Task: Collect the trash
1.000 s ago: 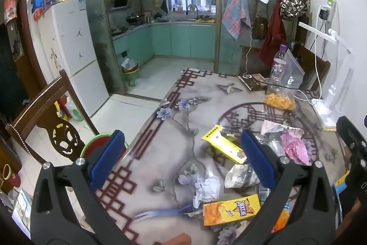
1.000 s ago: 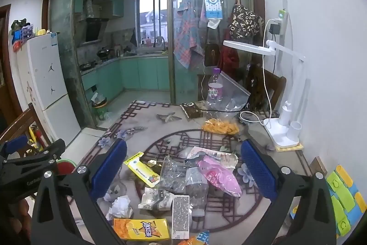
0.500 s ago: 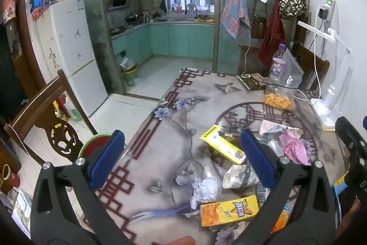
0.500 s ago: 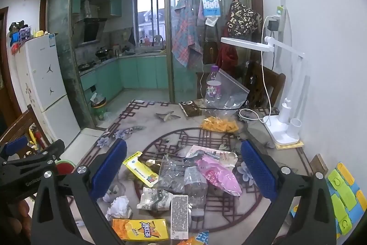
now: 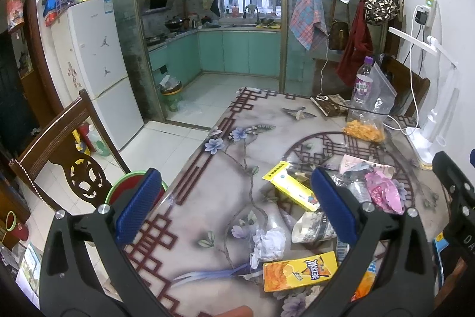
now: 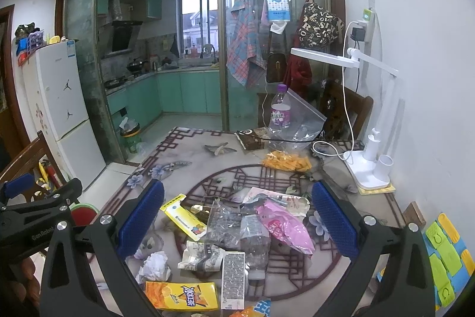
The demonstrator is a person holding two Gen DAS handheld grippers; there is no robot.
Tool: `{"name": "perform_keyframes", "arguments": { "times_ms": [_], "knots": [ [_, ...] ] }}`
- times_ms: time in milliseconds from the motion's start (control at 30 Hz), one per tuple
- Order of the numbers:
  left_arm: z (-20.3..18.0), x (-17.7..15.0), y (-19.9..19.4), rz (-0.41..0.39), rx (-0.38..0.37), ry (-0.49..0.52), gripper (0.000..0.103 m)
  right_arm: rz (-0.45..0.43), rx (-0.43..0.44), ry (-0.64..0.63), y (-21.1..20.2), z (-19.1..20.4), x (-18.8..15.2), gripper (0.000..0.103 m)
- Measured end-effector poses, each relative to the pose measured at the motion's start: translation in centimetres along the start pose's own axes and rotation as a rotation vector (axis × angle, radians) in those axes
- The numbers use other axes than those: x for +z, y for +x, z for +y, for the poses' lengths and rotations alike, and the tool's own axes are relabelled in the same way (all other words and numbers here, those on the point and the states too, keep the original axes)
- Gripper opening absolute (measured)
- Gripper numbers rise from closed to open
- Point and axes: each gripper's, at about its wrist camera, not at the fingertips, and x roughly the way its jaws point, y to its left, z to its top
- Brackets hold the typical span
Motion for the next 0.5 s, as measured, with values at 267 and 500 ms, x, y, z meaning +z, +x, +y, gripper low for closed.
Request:
{"name": "perform_keyframes", "arguments": {
  "times_ms": [267,500],
  "knots": [
    [-0.02,-0.09,-0.02,0.000,-0.001,0.002,0.099,0.001,-0.005,0.009,0.15,-0.05,-0.05,0.096],
    [-0.49,-0.30,-0.15,0.005,-0.002,0.013,0.099,0.008,-0.002,0.016,0.06,-0.81,-0.44,0.096]
  ]
}}
